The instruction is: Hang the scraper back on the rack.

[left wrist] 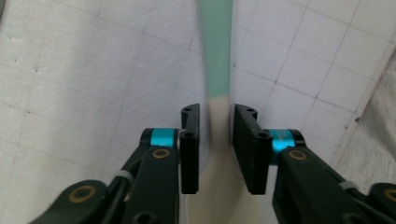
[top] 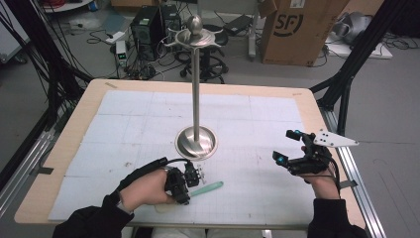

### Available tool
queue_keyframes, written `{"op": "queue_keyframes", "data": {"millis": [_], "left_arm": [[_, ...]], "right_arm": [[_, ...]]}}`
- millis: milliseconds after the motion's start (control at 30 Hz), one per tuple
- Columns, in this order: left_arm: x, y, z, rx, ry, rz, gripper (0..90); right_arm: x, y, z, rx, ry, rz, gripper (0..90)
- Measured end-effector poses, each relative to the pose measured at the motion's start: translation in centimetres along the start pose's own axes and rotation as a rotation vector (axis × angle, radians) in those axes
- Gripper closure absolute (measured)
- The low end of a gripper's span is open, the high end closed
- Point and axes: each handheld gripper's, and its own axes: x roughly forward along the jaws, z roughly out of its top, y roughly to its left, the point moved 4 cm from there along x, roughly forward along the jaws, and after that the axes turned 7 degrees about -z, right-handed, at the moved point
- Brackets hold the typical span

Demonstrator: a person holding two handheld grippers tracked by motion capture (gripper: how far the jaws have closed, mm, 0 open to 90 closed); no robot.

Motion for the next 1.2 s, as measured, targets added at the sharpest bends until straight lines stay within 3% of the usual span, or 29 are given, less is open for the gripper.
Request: {"op": "queue_keyframes", "data": {"millis": [33,200,333,533,567,600,767,800,833,1000,1067,1200], "left_arm": [[0.0,0.0,0.0,-0.001,0.001,-0.004,79.1],[0.0,0.2,-0.2,0.002,-0.012,-0.022,80.0],[-0.1,0.1,-0.4,0.036,-0.032,-0.015,80.2],[-0.9,0.7,-1.1,0.030,-0.113,-0.022,80.2],[-1.6,1.1,-1.5,0.013,-0.162,-0.023,80.2],[-1.6,1.1,-1.5,0.013,-0.162,-0.023,80.2],[-3.5,1.8,-2.7,-0.031,-0.319,-0.028,80.1],[-4.3,2.4,-3.3,-0.059,-0.395,-0.023,80.0],[-4.3,2.4,-3.3,-0.059,-0.395,-0.023,80.0],[-6.2,4.2,-4.9,-0.173,-0.601,0.024,80.0],[-7.0,4.7,-5.5,-0.191,-0.660,0.027,80.0],[-8.6,4.8,-6.2,-0.161,-0.790,0.015,80.1]], "right_arm": [[0.0,0.0,0.0,0.001,-0.002,0.000,0.4],[0.0,0.0,-0.1,0.000,0.002,-0.002,0.5],[0.1,0.0,-0.1,0.001,0.007,0.000,0.4],[0.2,-0.1,-0.1,-0.002,0.006,-0.001,0.4],[0.2,-0.1,-0.2,-0.001,0.008,-0.002,0.4],[0.2,-0.1,-0.2,-0.001,0.008,-0.002,0.4],[0.1,-0.1,-0.2,0.001,0.005,-0.005,0.5],[0.1,-0.1,-0.2,0.001,0.005,-0.006,0.4],[0.1,-0.2,-0.2,0.001,0.006,-0.006,0.5],[0.2,-0.1,-0.2,0.000,0.007,-0.007,0.4],[0.4,-0.1,-0.2,-0.001,0.011,-0.005,0.4],[0.5,-0.1,-0.3,-0.002,0.012,-0.006,0.4]]}}
